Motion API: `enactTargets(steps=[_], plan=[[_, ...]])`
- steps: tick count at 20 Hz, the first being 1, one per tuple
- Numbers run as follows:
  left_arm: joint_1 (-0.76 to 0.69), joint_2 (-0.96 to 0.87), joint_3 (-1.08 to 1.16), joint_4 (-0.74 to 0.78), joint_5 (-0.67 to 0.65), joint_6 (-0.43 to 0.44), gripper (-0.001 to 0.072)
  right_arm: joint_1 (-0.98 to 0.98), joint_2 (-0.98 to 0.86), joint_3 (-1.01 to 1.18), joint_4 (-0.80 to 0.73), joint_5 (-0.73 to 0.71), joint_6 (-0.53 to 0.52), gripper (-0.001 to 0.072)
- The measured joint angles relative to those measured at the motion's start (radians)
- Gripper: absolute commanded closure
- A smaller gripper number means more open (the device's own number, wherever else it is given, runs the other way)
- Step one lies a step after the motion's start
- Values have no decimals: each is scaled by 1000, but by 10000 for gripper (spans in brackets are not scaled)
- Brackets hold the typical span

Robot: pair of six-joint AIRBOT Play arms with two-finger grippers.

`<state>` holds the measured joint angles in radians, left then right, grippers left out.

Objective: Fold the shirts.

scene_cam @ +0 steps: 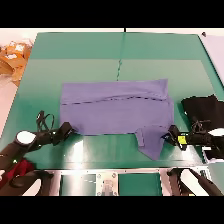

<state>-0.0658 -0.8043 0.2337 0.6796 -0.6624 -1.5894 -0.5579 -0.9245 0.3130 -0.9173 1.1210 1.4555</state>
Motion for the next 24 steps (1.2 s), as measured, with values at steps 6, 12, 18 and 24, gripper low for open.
enactTargets(steps=[6, 12, 18, 24], plan=[[1, 0, 201, 317, -302, -113, 686, 0, 135, 82, -153, 135, 109, 695], [1, 14, 348, 553, -584, -167, 686, 1, 231, 127, -268, 232, 190, 695], [0, -38, 418, 576, -533, -136, 686, 7, 202, 196, -137, 175, 159, 695], [0, -280, 620, 568, -410, -92, 686, 119, -54, 360, 3, 11, 96, 694]])
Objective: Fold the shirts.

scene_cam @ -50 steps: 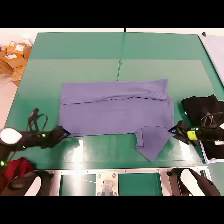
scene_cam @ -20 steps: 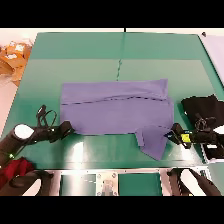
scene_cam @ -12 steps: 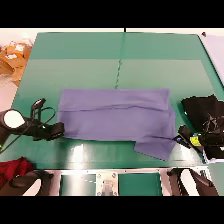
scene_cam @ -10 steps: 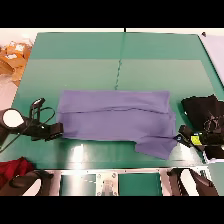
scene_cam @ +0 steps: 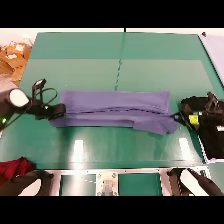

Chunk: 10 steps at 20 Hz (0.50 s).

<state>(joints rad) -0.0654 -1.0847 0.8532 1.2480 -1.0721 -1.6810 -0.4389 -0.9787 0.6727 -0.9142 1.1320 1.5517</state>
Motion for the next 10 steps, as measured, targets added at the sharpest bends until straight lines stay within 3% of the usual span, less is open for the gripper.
enactTargets(steps=[8, 9, 10], plan=[[0, -349, 226, -47, 112, 73, 684, 164, -454, 381, 60, -150, -54, 693], [0, -378, 244, -68, 135, 89, 641, 174, -503, 420, 61, -157, -60, 687], [0, -407, 263, -96, 167, 106, 305, 182, -541, 451, 62, -162, -63, 592]])
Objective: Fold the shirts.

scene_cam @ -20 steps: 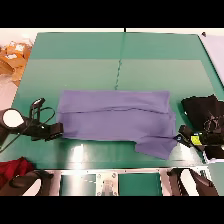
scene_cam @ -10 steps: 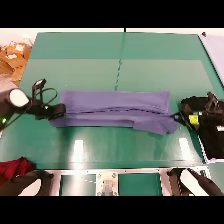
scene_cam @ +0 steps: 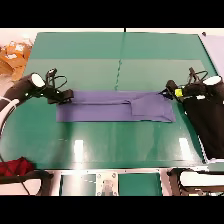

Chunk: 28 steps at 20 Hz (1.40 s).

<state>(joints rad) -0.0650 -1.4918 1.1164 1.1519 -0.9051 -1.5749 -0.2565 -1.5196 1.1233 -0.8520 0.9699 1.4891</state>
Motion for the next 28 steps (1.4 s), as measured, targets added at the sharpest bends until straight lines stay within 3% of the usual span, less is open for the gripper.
enactTargets(steps=[1, 2, 3, 6, 8, 9, 11, 16, 23, 24, 25, 26, 27, 28], plan=[[0, -23, 16, -21, 23, 15, -13, 5, -34, 24, 1, -5, -2, 405], [0, -36, 31, -39, 43, 26, 2, 8, -58, 40, 0, -7, -5, 296], [0, -47, 48, -53, 61, 36, 3, 7, -78, 54, -2, -8, -9, 240], [0, -65, 108, -37, 68, 52, 3, -33, -108, 98, -21, 6, -46, 235], [0, -70, 159, 0, 53, 55, 3, -81, -117, 132, -29, 66, -86, 168], [0, -72, 186, 16, 45, 55, 3, -110, -120, 148, -32, 99, -121, 168], [0, -74, 236, 40, 16, 51, 3, -169, -128, 167, -35, 176, -200, 9], [0, -76, 301, 2, -34, 21, 3, -253, -202, 184, -32, 303, -339, 6], [0, -76, 317, -96, -70, 13, 3, -241, -343, 188, 133, 466, -533, 6], [0, -76, 317, -106, -79, 13, 4, -234, -352, 189, 143, 473, -546, 11], [0, -76, 318, -117, -86, 13, 5, -225, -360, 190, 150, 476, -555, 126], [-2, -76, 318, -132, -92, 16, 115, -216, -365, 190, 146, 466, -562, 529], [-4, -76, 318, -145, -97, 26, 449, -206, -373, 191, 138, 452, -567, 679], [-9, -76, 318, -156, -101, 35, 684, -197, -375, 194, 126, 452, -568, 694]])
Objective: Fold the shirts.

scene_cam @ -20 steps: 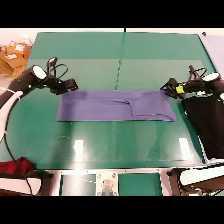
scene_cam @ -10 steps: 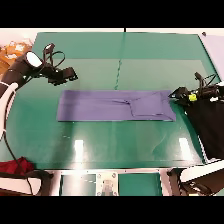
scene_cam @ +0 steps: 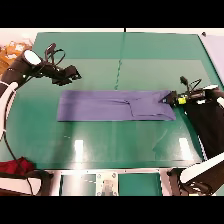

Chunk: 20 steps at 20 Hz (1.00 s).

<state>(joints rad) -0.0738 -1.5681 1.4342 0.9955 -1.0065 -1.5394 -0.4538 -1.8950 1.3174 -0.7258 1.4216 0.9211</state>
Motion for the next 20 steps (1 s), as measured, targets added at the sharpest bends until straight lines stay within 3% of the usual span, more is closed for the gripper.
enactTargets(steps=[7, 16, 20], plan=[[-101, -20, 0, -54, -14, 48, 685, 31, 133, 34, 28, 49, 21, 695], [-510, -346, 85, -254, 179, 64, 685, 205, 504, 44, -40, 133, 274, 694], [-579, -421, 135, -323, 179, 64, 685, 288, 606, 99, -52, 151, 332, 694]])
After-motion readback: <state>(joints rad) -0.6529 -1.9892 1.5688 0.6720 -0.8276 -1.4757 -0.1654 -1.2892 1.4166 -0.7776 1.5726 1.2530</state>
